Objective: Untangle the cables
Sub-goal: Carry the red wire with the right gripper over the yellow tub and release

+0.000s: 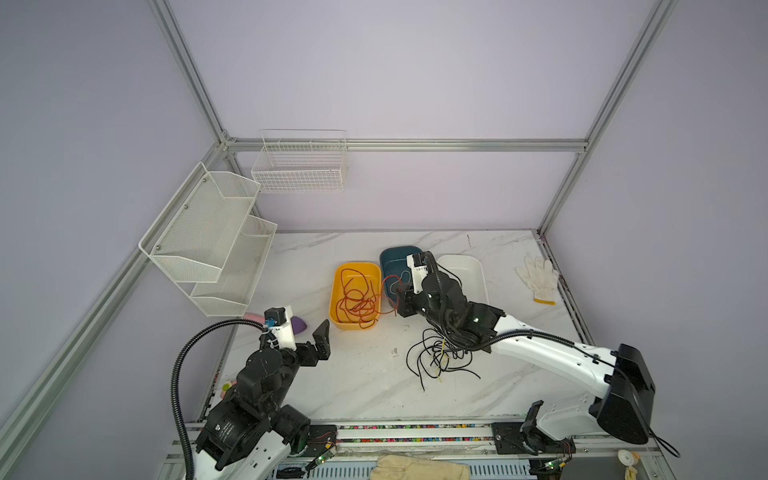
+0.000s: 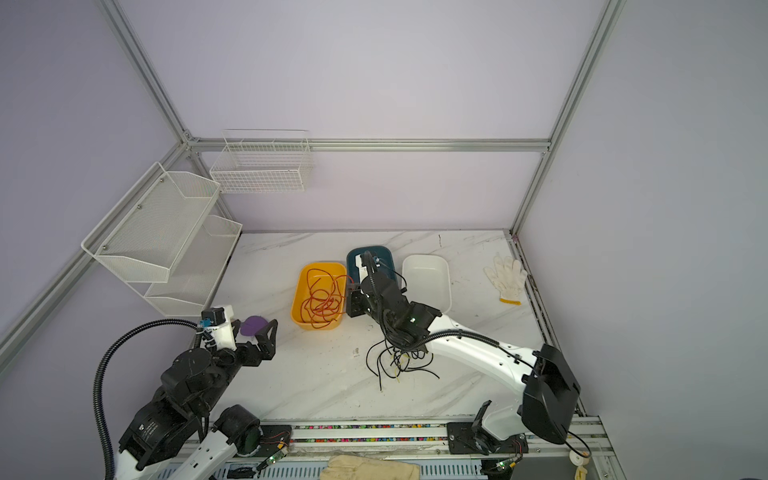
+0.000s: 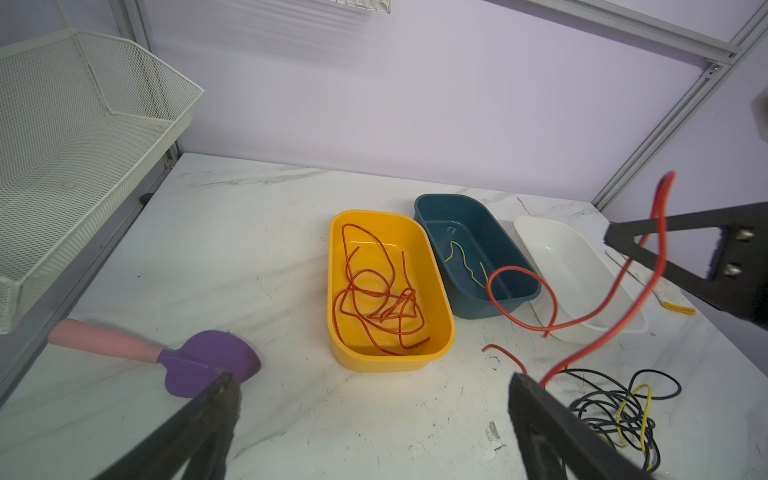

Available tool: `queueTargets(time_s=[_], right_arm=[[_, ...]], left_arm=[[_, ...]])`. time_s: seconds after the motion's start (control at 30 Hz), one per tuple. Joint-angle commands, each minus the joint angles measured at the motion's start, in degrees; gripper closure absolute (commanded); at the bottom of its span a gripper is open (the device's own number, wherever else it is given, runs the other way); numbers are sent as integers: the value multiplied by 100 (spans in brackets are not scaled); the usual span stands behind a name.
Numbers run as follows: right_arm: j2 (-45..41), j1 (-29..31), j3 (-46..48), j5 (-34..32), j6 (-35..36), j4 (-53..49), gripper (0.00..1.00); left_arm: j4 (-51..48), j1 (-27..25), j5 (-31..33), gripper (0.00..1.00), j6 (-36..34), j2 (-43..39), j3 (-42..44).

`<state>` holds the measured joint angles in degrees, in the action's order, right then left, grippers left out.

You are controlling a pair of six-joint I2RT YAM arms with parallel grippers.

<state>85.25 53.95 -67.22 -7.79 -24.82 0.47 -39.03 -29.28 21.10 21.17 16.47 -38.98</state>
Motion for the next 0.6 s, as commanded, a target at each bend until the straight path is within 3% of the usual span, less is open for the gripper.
queueTargets(time_s=[0.0,0.17,0.57], right_arm=[[639,-126,-498,245,23,330,100],[1799,-384,-1365,626,-92,330,100],[3715,-579,-3055,557,-50,-377,100]], left_arm=[[178,10,395,0,150,252,127],[-153,5,711,0,160,620,-46],[-256,9,1036,0,266,415,-65]])
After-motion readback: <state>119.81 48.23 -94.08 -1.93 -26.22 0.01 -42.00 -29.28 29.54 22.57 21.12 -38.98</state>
